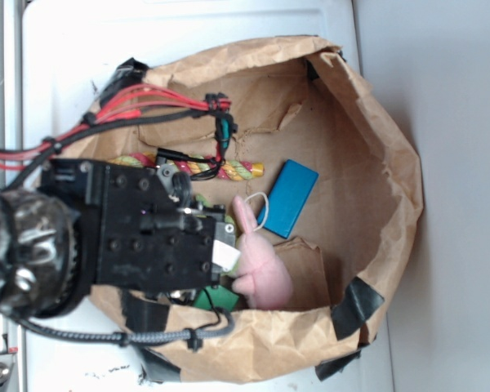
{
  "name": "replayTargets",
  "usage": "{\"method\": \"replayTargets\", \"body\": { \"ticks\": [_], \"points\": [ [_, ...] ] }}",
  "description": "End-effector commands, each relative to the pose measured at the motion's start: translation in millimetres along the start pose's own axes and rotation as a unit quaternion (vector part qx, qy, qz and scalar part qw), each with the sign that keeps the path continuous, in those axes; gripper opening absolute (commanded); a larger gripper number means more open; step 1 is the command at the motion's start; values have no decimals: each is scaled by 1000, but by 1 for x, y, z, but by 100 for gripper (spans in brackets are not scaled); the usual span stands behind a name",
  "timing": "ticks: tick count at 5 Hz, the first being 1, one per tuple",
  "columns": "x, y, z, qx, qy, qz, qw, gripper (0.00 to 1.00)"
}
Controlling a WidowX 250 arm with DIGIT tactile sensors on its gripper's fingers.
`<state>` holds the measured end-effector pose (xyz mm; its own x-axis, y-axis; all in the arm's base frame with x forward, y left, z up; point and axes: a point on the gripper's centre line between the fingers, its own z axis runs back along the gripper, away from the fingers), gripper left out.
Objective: Grab the multicolored rope.
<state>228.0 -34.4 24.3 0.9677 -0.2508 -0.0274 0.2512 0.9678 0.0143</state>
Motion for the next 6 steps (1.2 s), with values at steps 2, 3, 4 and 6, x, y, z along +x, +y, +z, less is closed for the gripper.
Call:
{"method": "replayTargets", "body": {
  "ticks": [2, 3, 4, 6],
  "points": [
    [4, -1, 22, -35, -35, 68, 996, 100],
    [-6, 32, 68, -57, -29, 101, 993, 100],
    [-3, 50, 83, -73, -24, 131, 988, 100],
    [4, 60, 82, -70, -23, 146, 987, 100]
  ]
}}
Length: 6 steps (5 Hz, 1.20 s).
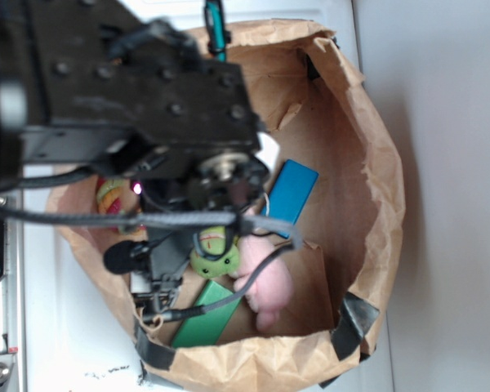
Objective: Grab the multicolored rope.
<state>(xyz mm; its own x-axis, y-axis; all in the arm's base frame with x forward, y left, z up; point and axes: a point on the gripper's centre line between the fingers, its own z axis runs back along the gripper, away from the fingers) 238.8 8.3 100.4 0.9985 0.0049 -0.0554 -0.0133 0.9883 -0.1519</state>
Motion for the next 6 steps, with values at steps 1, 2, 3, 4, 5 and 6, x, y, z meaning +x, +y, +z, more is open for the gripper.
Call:
{"method": "replayTargets", "body": {
  "ticks": [1, 2, 3, 4, 5, 6],
  "points": [
    [9, 6, 3, 23, -35, -2, 999, 100],
    [6, -2, -5, 36, -36, -17, 999, 100],
    [10, -1, -15, 45, -31, -13, 998, 100],
    [5, -2, -23, 51, -29, -18, 998, 100],
    [4, -4, -29, 56, -30, -27, 998, 100],
    [2, -8, -35, 61, -26, -36, 997, 100]
  ]
}}
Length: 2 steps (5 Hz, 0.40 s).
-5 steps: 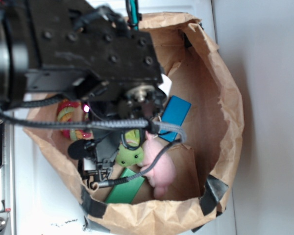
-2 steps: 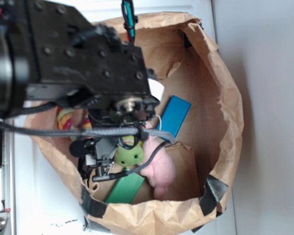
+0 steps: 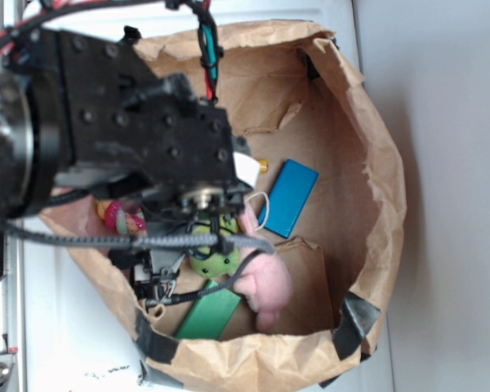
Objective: Grab the multicolored rope.
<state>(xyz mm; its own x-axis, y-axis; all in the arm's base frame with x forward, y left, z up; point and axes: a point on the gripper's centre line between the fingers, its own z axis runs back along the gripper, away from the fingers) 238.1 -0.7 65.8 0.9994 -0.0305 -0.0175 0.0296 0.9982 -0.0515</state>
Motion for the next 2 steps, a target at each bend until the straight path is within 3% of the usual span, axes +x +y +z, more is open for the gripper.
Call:
{"method": "replayTargets", "body": {
  "ticks": [1, 2],
  "points": [
    [5, -6, -1, 14, -5, -27, 1000, 100],
    [6, -6, -1, 16, -3, -33, 999, 100]
  ]
}}
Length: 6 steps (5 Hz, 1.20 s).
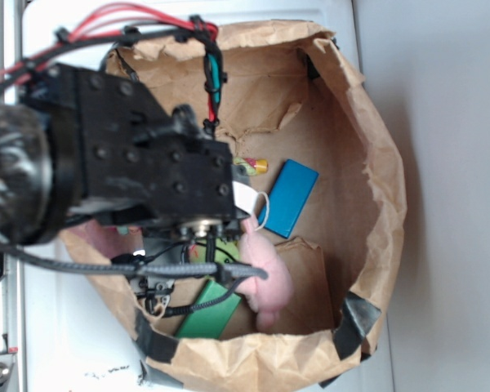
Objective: Grab the multicolored rope.
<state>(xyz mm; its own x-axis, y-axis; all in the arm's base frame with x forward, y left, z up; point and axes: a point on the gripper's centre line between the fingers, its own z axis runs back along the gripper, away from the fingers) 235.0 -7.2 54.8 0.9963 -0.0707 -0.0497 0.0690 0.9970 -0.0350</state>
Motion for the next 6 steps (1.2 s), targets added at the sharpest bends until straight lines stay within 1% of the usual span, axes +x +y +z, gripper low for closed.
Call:
{"method": "replayTargets", "body": {
  "ticks": [1, 5, 6],
  "points": [
    [5, 0, 11, 7, -11, -22, 1000, 100],
    [5, 0, 11, 7, -11, -22, 1000, 100],
    [-12, -10, 3, 19, -9, -29, 999, 100]
  ]
}}
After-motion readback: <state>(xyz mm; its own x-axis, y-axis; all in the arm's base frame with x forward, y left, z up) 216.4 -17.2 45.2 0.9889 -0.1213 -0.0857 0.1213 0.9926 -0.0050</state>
